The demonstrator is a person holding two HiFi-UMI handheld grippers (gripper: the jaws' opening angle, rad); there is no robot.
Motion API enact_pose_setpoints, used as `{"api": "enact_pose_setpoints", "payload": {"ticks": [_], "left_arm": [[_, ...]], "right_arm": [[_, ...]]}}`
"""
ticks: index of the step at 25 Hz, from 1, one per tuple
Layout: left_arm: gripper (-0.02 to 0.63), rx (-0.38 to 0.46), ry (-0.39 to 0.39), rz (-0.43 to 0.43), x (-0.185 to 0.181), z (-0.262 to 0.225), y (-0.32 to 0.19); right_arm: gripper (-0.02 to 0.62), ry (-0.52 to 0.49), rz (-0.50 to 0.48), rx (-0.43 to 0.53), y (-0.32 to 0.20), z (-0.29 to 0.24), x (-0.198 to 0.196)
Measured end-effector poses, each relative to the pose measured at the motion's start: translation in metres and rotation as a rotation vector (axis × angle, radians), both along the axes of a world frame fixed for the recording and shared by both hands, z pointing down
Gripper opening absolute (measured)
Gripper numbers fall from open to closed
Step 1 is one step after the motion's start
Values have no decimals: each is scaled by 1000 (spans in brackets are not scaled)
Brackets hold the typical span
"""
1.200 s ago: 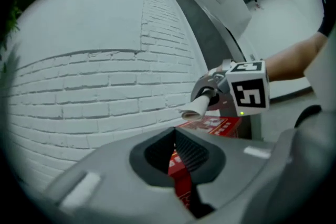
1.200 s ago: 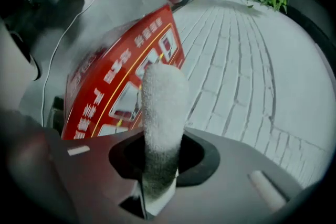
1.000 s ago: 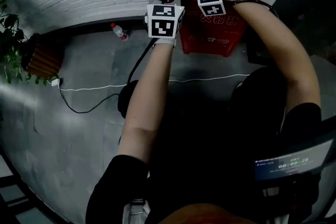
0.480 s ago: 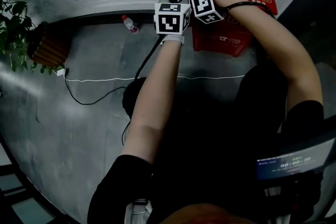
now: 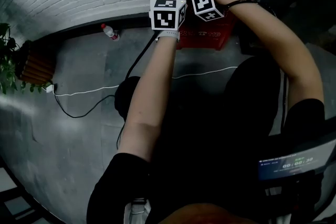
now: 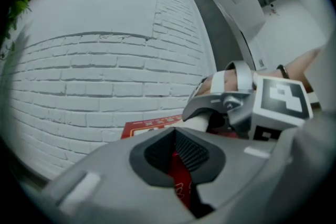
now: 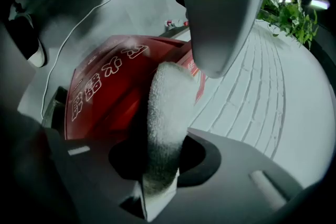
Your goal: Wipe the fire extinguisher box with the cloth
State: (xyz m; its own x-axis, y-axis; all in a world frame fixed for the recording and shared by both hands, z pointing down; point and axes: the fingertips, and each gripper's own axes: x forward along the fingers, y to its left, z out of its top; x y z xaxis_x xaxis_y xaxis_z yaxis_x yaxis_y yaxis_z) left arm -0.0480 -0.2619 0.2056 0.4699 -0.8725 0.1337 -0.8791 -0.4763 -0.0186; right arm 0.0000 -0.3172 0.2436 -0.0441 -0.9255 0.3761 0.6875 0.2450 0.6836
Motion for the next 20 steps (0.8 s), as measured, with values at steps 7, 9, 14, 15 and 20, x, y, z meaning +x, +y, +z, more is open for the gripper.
{"api": "enact_pose_setpoints", "payload": {"ticks": [7,9,14,15,20], "left_arm": [[0,16,23,92,73,-4,-5],[0,21,26,125,95,-4,-4],[0,35,25,194,139,-4,-1],[0,40,27,204,145,-4,-1],[0,61,20,248,166,-2,6]], "right_arm": [[91,13,105,7,4,-3,84],[91,10,130,10,6,-3,105],[91,13,197,11,11,-4,155],[91,16,209,11,12,-4,165],[92,15,281,6,19,-4,212]]}}
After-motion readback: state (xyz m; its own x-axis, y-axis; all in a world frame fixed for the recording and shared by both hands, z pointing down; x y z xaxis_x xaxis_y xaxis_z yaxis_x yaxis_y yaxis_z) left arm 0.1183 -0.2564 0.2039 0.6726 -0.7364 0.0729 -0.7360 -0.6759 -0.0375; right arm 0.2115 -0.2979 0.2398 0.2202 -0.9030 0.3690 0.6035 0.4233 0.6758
